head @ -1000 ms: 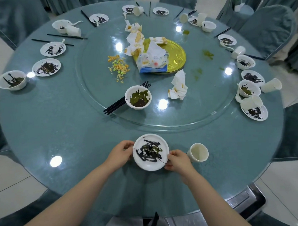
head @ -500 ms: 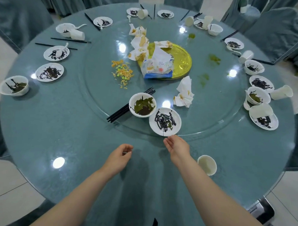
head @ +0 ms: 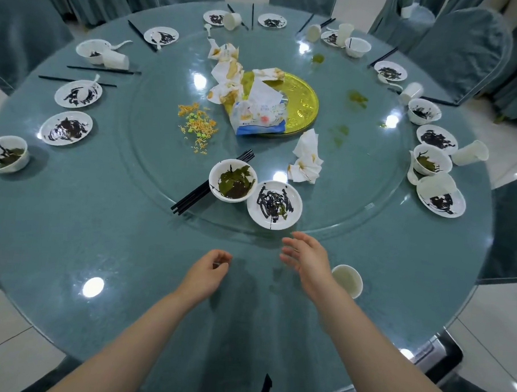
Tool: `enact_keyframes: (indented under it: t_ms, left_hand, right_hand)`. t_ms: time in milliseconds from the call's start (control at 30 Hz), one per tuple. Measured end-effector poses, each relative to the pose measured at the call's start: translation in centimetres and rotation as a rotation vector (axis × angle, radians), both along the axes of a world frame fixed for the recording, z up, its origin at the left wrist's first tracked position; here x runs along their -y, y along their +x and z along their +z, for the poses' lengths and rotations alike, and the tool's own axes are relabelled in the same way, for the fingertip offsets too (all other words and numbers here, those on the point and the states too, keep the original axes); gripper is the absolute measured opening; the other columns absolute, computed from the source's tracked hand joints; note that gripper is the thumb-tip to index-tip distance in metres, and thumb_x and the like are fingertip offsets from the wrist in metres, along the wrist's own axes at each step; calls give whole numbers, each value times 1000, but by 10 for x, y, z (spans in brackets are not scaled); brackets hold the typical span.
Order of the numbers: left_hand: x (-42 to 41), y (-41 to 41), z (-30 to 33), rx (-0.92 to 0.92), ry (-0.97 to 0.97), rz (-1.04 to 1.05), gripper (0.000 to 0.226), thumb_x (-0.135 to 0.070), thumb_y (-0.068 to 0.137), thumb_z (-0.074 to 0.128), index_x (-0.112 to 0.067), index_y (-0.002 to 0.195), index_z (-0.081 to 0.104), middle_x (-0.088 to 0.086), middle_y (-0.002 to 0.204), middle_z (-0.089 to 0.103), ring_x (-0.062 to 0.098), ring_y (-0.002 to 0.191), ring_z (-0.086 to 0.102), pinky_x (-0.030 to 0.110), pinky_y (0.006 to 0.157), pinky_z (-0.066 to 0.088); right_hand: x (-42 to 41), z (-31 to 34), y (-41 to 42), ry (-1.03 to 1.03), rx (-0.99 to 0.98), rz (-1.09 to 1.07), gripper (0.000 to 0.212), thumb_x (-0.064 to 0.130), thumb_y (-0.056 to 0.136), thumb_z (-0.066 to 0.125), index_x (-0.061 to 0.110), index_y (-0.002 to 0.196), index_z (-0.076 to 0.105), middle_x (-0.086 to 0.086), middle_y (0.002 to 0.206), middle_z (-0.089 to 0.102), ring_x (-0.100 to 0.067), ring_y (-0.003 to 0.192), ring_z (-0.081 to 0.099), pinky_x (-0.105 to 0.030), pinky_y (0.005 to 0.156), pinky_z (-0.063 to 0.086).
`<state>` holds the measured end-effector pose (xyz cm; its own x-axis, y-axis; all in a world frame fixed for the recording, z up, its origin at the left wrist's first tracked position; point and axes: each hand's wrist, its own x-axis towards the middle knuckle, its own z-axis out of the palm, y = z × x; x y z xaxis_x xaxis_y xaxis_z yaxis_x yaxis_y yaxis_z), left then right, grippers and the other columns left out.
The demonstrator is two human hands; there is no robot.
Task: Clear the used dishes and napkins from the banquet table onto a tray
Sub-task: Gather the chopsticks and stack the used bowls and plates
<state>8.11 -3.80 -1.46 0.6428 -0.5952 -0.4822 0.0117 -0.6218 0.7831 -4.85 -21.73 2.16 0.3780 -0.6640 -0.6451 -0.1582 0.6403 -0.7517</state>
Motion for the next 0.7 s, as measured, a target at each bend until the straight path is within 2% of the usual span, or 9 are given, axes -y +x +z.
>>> enact_keyframes:
  t_ms: [67, 167, 267, 367, 433, 467, 533, 633, 700]
  left_hand:
    - [5, -5, 1, -4, -8, -15, 18, -12, 95, 52, -29, 96, 60, -6, 101, 64, 10, 88, 58, 21, 76, 45]
    - [14, -14, 2, -11, -9, -36, 17, -10, 94, 52, -24, 96, 61, 0, 102, 65, 15, 91, 59, 21, 77, 44]
    - [22, -23, 2, -4, -5, -61, 17, -10, 94, 53, -24, 96, 62, -1, 101, 65, 13, 90, 59, 12, 71, 43]
    - [29, -33, 0, -10, 0, -70, 16, -9, 94, 52, -19, 100, 63, 1, 102, 66, 11, 85, 59, 10, 67, 42]
    - [33, -39, 0, -13, 0, -78, 16, -9, 94, 52, -18, 100, 63, 1, 101, 66, 9, 83, 58, 9, 67, 41]
    - [35, -42, 0, -18, -2, -80, 16, -9, 94, 52, -19, 99, 63, 1, 101, 65, 10, 84, 57, 10, 67, 42]
    - [37, -46, -1, -30, -3, -82, 16, -10, 94, 52, -22, 97, 63, 1, 102, 65, 11, 84, 58, 14, 67, 43]
    - [38, -51, 0, -36, -2, -88, 19, -11, 93, 53, -27, 93, 63, 0, 101, 66, 14, 86, 59, 18, 65, 45]
    - [37, -52, 1, -37, 0, -89, 19, -11, 93, 52, -26, 95, 63, -1, 102, 66, 13, 87, 59, 18, 65, 45]
  right_hand:
    - [1, 2, -9, -204, -115, 116, 20, 0, 91, 50, 17, 96, 60, -9, 97, 69, -18, 76, 59, -31, 68, 54]
    - [5, 6, -28, -630, -314, 368, 24, 4, 88, 51, 26, 91, 61, 5, 92, 69, -10, 82, 61, -30, 81, 51]
    - [14, 17, -49, -1027, -517, 651, 27, 9, 88, 52, 18, 111, 61, 2, 110, 64, -16, 104, 56, -30, 93, 43]
    - [22, 25, -70, -1299, -890, 1049, 56, 32, 87, 53, 20, 140, 40, 0, 141, 45, -23, 133, 35, -38, 114, 19]
    - [24, 25, -82, -1186, -1031, 1252, 82, 46, 85, 57, 21, 152, 17, -5, 159, 19, -29, 146, 13, -49, 118, 3]
    - [24, 24, -87, -1086, -1051, 1305, 89, 47, 85, 59, 23, 153, 8, -6, 161, 7, -31, 148, 5, -53, 117, 2]
    - [24, 25, -94, -947, -1057, 1356, 89, 35, 87, 60, 25, 154, 3, -8, 162, -3, -33, 148, 1, -55, 117, 13]
    - [27, 27, -100, -917, -1019, 1311, 78, 9, 87, 52, 21, 152, 12, -10, 160, 2, -35, 144, 11, -49, 108, 37]
    - [30, 27, -101, -941, -972, 1262, 66, 4, 87, 49, 16, 147, 22, -11, 153, 19, -34, 136, 26, -42, 102, 42]
